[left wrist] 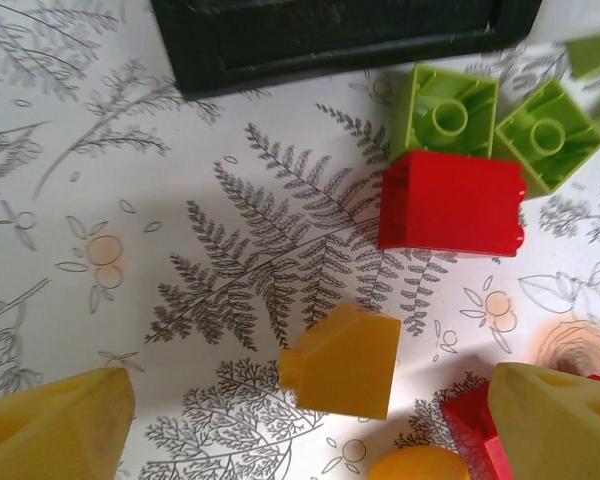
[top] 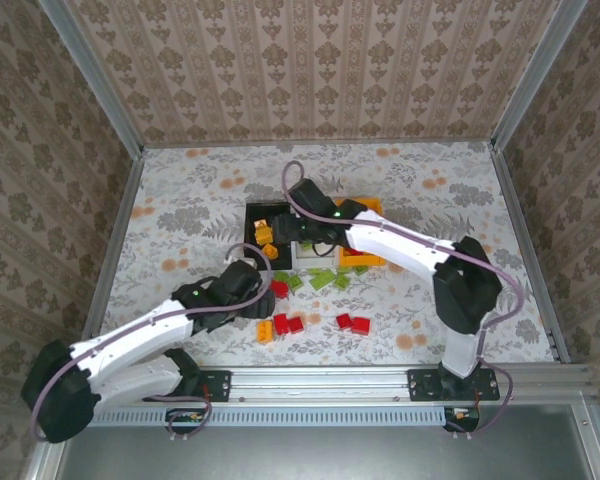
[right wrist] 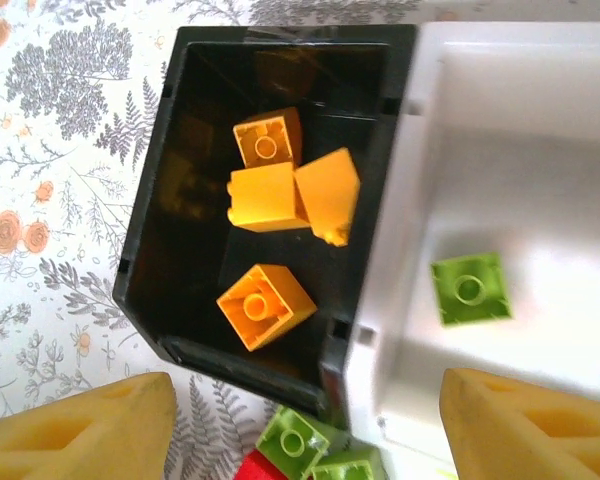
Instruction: Sort the legos into containers by color
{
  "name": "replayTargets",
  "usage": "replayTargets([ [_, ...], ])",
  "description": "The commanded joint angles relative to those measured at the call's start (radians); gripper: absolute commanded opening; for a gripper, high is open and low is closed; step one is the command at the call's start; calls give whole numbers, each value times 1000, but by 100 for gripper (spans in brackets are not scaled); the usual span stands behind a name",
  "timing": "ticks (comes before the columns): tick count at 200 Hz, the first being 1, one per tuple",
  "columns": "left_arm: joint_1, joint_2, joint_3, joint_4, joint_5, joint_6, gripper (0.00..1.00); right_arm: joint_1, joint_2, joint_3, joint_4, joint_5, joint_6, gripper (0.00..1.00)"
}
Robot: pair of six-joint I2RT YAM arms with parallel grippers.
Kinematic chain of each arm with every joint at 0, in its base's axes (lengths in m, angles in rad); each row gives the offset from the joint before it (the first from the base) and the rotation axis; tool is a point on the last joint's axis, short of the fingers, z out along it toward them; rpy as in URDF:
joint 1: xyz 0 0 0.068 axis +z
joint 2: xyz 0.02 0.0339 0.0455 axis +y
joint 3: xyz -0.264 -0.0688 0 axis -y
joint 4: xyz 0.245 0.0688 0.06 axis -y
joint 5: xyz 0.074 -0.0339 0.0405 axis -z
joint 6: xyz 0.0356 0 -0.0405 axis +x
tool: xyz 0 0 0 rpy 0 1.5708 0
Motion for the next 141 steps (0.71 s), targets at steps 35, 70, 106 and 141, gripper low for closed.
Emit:
replayTargets([
  [35,-18,180,30,97,-21,67,81,-30,-190,-211,103,27,44,72],
  [70,-18,250,25,136,-7,60,71,-52,-257,-266,117,33,48,73],
  [106,-17,272,10,172,5,58,52,-69,-297,-296,121,36,53,73],
  [141,-20,266,14,166,20,58,40,-86,-321,-317,119,39,64,73],
])
